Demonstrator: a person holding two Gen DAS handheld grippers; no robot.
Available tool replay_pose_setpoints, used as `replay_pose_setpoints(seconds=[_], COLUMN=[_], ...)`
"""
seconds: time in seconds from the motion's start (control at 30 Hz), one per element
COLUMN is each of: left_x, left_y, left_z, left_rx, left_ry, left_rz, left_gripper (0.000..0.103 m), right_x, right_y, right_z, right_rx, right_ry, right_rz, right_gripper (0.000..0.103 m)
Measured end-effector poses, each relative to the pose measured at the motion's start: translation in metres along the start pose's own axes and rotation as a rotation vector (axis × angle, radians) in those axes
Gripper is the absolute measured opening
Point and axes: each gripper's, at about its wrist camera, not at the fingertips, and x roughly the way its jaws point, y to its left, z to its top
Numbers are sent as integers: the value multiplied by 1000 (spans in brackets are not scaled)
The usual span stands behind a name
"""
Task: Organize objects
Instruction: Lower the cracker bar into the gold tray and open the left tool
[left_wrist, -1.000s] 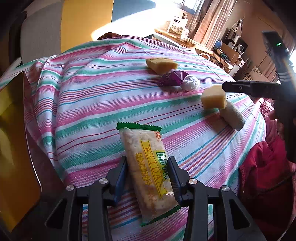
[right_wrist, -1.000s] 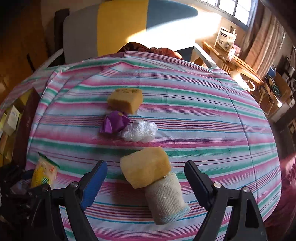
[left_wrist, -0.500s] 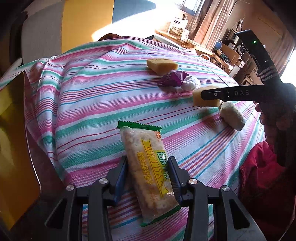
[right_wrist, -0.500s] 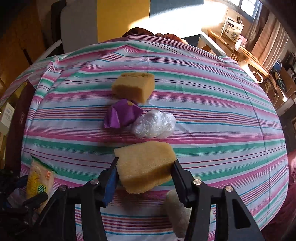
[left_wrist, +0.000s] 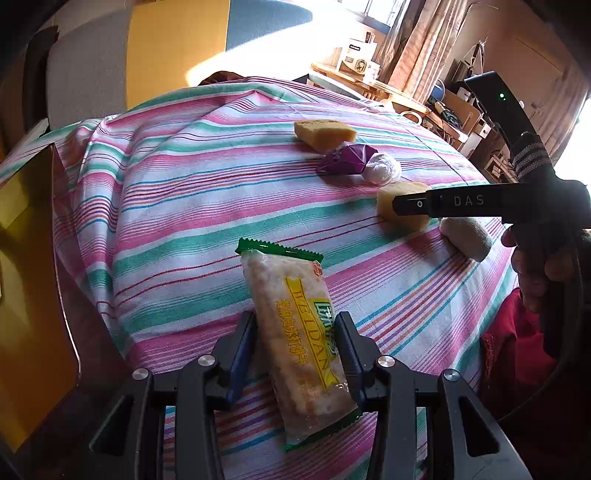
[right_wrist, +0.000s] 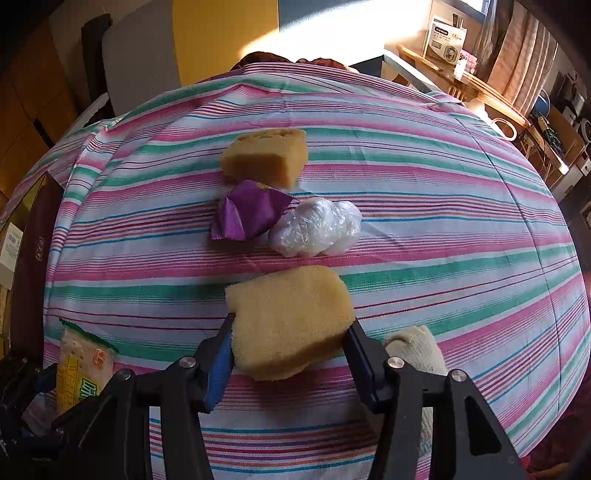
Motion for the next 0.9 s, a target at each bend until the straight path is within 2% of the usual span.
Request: replay_pose_setpoints(seconds=[0.3,0.4,0.47,0.63,0.73,0.83,0.9], left_x=[0,0,-2,-25,-54,-82,-95], left_y=[-3,-4,-5,-1,10,36,62], left_z=[0,1,2,6,14,27,37], left_rx=[17,19,26,13,-32,-109,-176], left_ry=[-6,-6,-1,-33,-79,-128,-151], left_rz=[12,14,9,-10,-52,-52,-26], left_gripper=[45,39,31,30,30,30,30], right_x=[5,5,6,6,6,5,5], right_y=[0,0,1,1,3,4,5], right_z=[0,0,-1,-2,-2,-3,-3], right_rx=[-3,-11,-20,-32,-37,-43,-44], right_ry=[15,10,7,0,-2,-4,-5], right_rz=[-2,-8,-13,-19,-24,-30,-31], right_gripper=[56,56,56,56,56,56,56])
